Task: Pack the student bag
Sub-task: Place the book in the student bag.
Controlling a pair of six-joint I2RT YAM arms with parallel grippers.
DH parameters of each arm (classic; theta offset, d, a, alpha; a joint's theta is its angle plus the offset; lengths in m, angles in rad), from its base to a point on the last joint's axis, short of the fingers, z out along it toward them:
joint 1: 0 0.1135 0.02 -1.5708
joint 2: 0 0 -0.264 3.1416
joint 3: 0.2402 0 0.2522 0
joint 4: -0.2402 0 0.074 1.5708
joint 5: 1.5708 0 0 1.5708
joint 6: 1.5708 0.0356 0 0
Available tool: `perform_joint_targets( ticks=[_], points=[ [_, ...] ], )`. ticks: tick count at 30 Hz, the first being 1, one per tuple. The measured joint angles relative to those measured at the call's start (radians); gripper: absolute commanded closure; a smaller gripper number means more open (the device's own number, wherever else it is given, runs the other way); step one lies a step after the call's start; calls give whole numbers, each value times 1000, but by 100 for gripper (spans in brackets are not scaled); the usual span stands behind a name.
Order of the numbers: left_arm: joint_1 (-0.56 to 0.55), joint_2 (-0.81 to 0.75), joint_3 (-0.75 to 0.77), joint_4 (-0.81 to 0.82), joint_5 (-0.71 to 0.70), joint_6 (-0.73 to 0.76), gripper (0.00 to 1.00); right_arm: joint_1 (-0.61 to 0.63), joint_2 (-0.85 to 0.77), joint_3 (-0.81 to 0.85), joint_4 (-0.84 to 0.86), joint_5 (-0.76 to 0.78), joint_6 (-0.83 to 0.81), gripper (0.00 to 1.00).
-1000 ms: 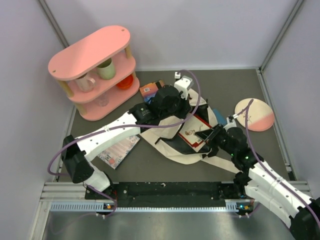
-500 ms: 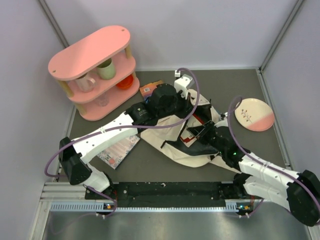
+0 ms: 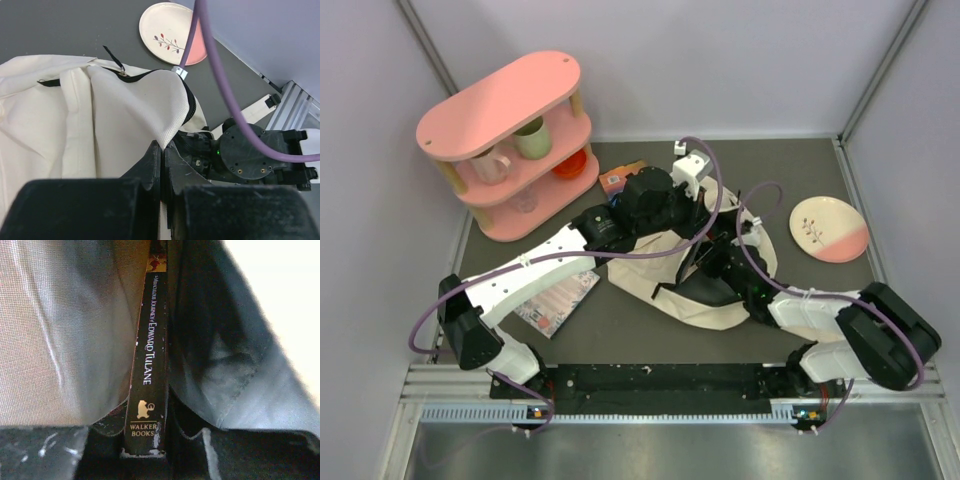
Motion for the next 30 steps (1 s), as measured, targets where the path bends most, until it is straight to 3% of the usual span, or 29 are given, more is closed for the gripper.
perform_joint_targets(
  ticks=[3,9,13,26,29,30],
  points=[
    [0,0,0,4,0,13,100,2,71,25,71,-6,-9,88],
    [0,0,0,8,-1,20,100,6,170,45,150,-19,-18,57],
    [0,0,-2,8,-13,21,100,6,174,45,148,-27,-28,43],
    [0,-39,-114,50,-50,15,100,6,-4,32,-106,-36,-34,37],
    [2,-48,-116,51,-54,15,100,6,-58,32,-178,-40,-30,44],
    [3,-50,-116,53,-54,15,100,6,-74,31,-200,-41,-26,56]
  ],
)
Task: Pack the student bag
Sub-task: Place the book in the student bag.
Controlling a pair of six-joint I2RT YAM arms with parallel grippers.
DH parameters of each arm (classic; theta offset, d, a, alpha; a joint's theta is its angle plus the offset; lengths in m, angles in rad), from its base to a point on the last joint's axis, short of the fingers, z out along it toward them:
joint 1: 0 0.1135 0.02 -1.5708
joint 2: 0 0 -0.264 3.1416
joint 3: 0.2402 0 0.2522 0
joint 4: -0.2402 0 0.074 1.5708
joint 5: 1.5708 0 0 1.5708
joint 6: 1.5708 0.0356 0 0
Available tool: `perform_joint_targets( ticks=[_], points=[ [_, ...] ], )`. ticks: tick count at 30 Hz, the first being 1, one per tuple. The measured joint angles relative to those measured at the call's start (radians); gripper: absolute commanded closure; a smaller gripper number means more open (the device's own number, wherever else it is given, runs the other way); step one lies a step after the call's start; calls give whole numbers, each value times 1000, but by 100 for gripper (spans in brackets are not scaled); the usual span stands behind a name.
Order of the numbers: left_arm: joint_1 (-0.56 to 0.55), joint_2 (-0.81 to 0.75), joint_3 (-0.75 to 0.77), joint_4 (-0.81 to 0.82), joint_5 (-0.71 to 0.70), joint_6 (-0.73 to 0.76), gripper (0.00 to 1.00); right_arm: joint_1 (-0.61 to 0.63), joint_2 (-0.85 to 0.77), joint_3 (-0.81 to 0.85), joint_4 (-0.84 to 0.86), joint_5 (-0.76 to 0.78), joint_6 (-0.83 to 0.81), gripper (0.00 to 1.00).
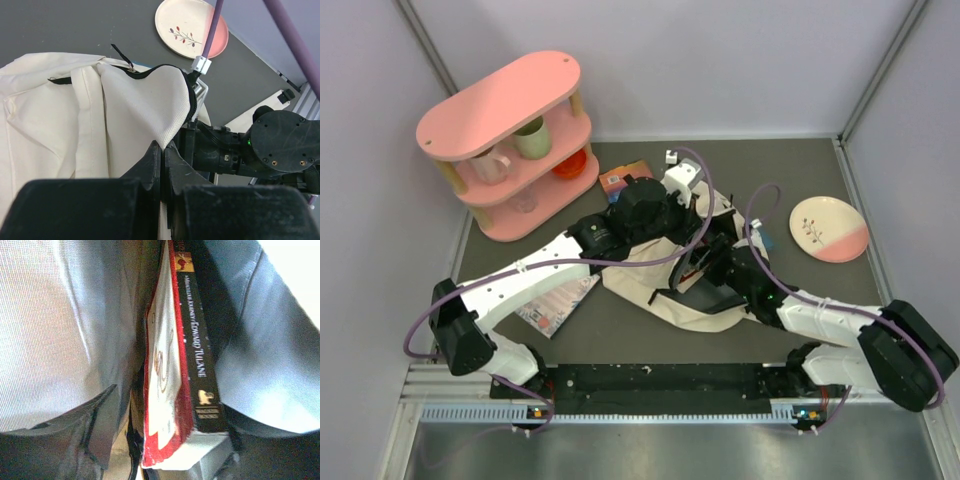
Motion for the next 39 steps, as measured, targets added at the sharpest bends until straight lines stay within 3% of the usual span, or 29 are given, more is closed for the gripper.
perform_joint_targets(
  ticks=[3,5,6,14,21,25,31,33,39],
  points=[
    [2,-3,-3,3,-1,0,100,0,-41,-27,-22,-8,12,86],
    [3,-3,-5,3,-2,-1,100,1,-53,-50,-29,-14,20,100],
    [3,-3,-5,3,-3,-2,100,1,-54,-56,-33,-14,25,100],
    [4,-3,-8,4,17,5,100,0,-80,-55,-19,-42,-32,100],
    [19,-3,-9,14,103,55,100,-64,-79,-50,93,-201,-69,100],
    [32,-3,-9,23,166,86,100,-80,0,-48,166,-237,-68,100],
    [42,-3,-9,25,244,115,100,-81,240,8,322,-293,-51,100],
    [49,-2,-9,25,257,121,100,-81,291,21,374,-303,-50,96],
    [58,2,-9,25,274,121,100,-81,321,29,410,-279,-58,60]
  ],
)
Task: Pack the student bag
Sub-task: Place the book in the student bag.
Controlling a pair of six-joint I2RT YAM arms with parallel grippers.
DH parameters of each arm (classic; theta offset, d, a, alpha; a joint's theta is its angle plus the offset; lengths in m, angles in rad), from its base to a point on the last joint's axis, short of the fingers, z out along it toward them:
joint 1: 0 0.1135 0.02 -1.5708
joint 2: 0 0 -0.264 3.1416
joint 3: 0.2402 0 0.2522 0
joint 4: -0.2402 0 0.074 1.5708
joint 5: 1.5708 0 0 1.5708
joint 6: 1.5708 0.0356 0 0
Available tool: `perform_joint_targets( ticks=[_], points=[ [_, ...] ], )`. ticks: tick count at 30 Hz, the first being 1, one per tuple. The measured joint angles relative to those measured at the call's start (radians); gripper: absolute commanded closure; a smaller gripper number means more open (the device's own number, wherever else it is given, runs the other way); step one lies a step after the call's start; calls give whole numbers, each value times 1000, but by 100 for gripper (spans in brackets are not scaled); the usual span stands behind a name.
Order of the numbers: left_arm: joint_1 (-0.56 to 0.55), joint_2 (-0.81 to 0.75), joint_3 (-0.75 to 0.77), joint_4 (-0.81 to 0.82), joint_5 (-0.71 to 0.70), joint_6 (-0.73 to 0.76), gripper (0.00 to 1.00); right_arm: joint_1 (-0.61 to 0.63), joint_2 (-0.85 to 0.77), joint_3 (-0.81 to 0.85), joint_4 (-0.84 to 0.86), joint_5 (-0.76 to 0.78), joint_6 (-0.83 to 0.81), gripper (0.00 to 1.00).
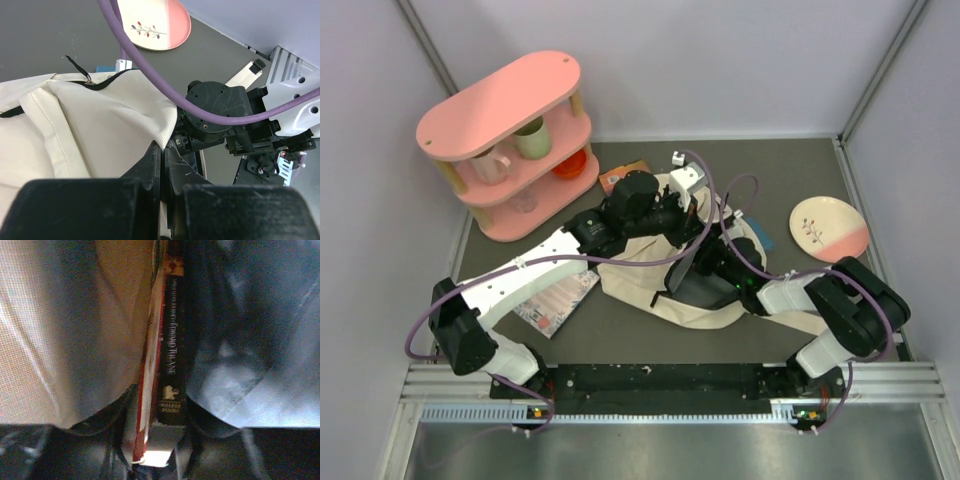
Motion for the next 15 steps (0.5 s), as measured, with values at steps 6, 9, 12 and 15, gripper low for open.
perform_joint_targets(
  ticks=[6,9,12,15],
  points=[
    [1,0,-1,0,0,-3,100,-1,-69,0,-140,97,-36,25],
    [3,0,-6,3,4,-9,100,-3,-155,0,-270,168,-68,17],
    [5,0,-13,8,8,-16,100,-6,-248,2,-393,237,-101,14],
    [6,2,-16,9,11,-19,100,-7,-312,17,-520,288,-137,13]
  ],
)
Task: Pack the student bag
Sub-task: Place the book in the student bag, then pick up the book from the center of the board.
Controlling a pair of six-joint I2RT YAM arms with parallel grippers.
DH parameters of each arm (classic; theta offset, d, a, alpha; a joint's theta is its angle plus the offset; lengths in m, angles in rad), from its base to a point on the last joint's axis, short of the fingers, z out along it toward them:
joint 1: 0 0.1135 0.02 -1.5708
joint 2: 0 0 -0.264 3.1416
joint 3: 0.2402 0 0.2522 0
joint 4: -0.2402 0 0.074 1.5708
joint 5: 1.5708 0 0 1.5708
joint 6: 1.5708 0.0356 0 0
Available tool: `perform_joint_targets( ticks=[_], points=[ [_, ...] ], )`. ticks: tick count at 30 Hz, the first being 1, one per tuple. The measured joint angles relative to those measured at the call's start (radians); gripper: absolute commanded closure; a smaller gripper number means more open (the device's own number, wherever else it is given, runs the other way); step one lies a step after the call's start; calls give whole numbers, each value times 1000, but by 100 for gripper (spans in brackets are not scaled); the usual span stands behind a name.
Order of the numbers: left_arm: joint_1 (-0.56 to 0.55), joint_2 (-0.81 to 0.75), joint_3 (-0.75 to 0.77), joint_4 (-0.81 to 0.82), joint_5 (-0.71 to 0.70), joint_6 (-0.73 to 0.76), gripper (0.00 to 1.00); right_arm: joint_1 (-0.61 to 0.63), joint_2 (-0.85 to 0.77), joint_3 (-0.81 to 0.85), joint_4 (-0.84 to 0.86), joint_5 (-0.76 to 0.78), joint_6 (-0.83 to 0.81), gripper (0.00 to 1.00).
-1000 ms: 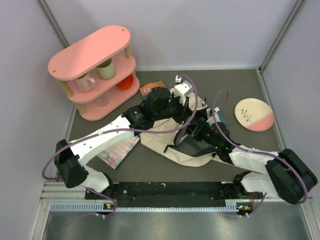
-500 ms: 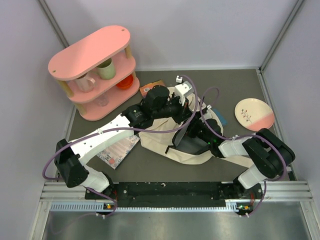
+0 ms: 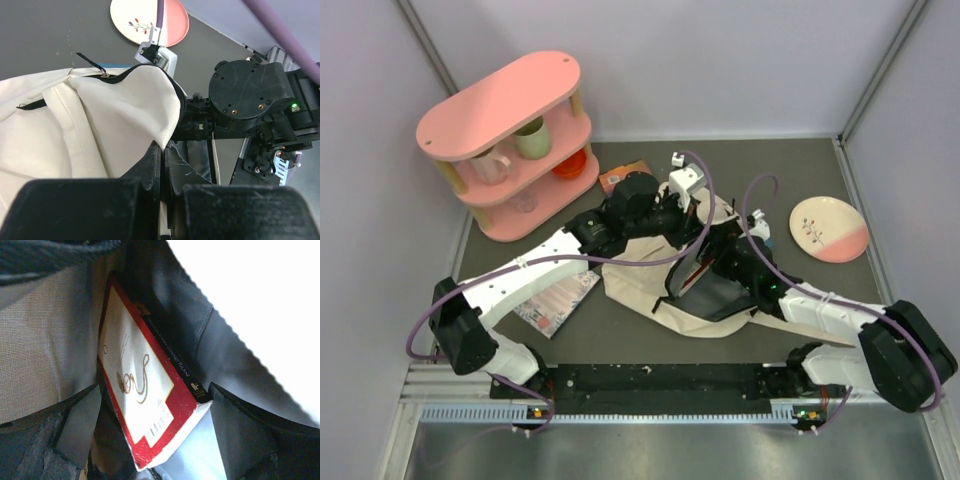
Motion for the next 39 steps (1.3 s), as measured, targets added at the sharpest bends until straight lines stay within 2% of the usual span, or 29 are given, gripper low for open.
perform_joint_targets(
  ticks=[5,11,19,20,21,22,23,26,27,31,35,39],
  points=[
    [0,4,-1,4,5,-2,100,-1,-130,10,-169,24,-63,14],
    [2,6,-2,6,4,-10,100,-3,-458,10,-348,24,-118,14],
    [6,48,-2,4,47,-23,100,-5,-773,8,-586,73,-93,16],
    [6,53,-2,2,56,-23,80,-5,-808,8,-625,96,-92,15],
    [6,60,-2,-2,76,-23,66,-4,-842,10,-661,122,-91,16],
    [6,65,-2,-6,91,-21,60,-5,-868,16,-694,147,-92,15],
    [6,69,-3,-6,106,-23,59,-5,-887,26,-726,171,-93,16],
    [6,64,-35,-7,122,-35,34,-5,-907,76,-796,229,-102,16],
    [6,55,-60,0,111,-44,21,-5,-906,101,-814,243,-104,16],
    [8,-45,-198,4,-9,-87,3,-5,-903,187,-849,270,-113,16],
    [18,-203,-293,-10,-208,-143,1,-5,-894,228,-850,269,-124,16],
    [82,-393,-369,-33,-420,-224,1,-5,-813,235,-800,179,-154,16]
  ],
)
